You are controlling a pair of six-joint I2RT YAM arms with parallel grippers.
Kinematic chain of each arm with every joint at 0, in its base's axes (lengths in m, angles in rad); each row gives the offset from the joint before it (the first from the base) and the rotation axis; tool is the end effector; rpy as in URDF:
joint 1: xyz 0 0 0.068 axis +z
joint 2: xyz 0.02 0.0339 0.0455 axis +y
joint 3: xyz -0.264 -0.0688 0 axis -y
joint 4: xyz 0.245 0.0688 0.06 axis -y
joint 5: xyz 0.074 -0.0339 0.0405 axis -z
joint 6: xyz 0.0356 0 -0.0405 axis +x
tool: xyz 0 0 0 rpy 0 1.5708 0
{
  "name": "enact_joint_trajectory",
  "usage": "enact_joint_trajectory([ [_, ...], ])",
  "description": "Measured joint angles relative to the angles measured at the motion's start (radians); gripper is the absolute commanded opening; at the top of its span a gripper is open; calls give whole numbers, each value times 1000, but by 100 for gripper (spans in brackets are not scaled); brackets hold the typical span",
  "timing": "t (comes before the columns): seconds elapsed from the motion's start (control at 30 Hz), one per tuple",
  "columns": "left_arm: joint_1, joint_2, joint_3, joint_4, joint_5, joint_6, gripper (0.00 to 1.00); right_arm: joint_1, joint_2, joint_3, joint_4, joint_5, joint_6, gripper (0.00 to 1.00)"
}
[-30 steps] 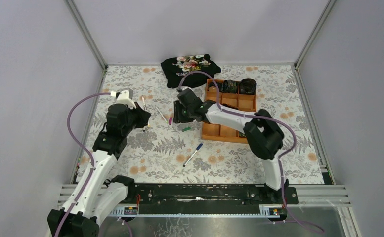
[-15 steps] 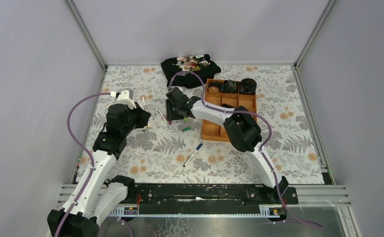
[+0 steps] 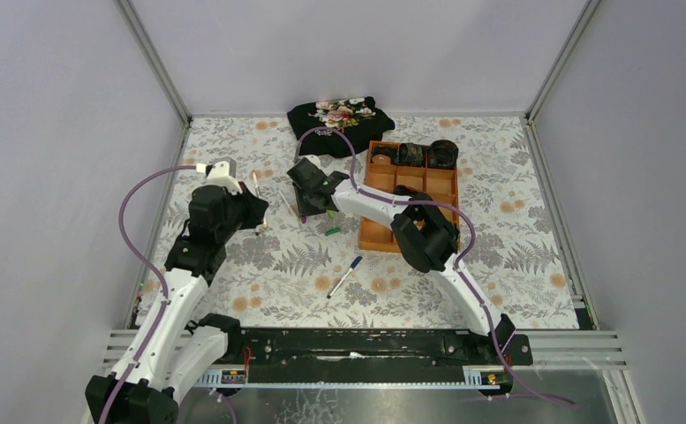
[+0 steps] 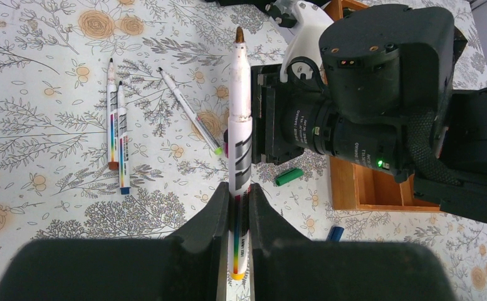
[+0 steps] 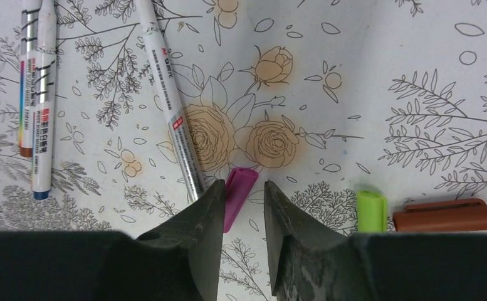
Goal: Insert the pens into the pen caps
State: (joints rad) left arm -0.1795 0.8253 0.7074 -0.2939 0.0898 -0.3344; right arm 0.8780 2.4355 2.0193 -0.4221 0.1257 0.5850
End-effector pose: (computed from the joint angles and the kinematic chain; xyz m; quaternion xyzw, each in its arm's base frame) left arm 0.1879 -0.0373 0.2944 -0.0402 0.8353 -0.1753 0.5195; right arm 0.3498 0.4144 0.1593 -0.1138 0.9251 0.1951 0.3051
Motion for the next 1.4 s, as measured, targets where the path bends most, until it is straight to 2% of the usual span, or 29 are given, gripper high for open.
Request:
enact_joint_trajectory([
  [0.27,5,0,0,1,6,0,0,31,22,46,-64,76,-69,29],
  [0.3,6,0,0,1,7,0,0,32,22,46,-66,81,-74,26],
  [0.47,10,1,0,2,18,0,0,35,20,43,-74,99,-88,0],
  [0.67,10,-3,-10,2,51,-7,0,31,-71,-103,-39,48,-84,0],
  [0.87,9,-15,-62,18,159,-50,0,22,-274,-369,-28,-33,-66,0],
  [1.0,-11,20,-79,74,317,-54,0,-4,-473,-529,21,-77,-44,0],
  [1.2,-101,77,-93,216,581,-64,0,-63,-808,-716,165,-113,2,0],
  [1.4,-197,81,-101,263,686,-66,0,-63,-1028,-863,350,-124,80,0],
])
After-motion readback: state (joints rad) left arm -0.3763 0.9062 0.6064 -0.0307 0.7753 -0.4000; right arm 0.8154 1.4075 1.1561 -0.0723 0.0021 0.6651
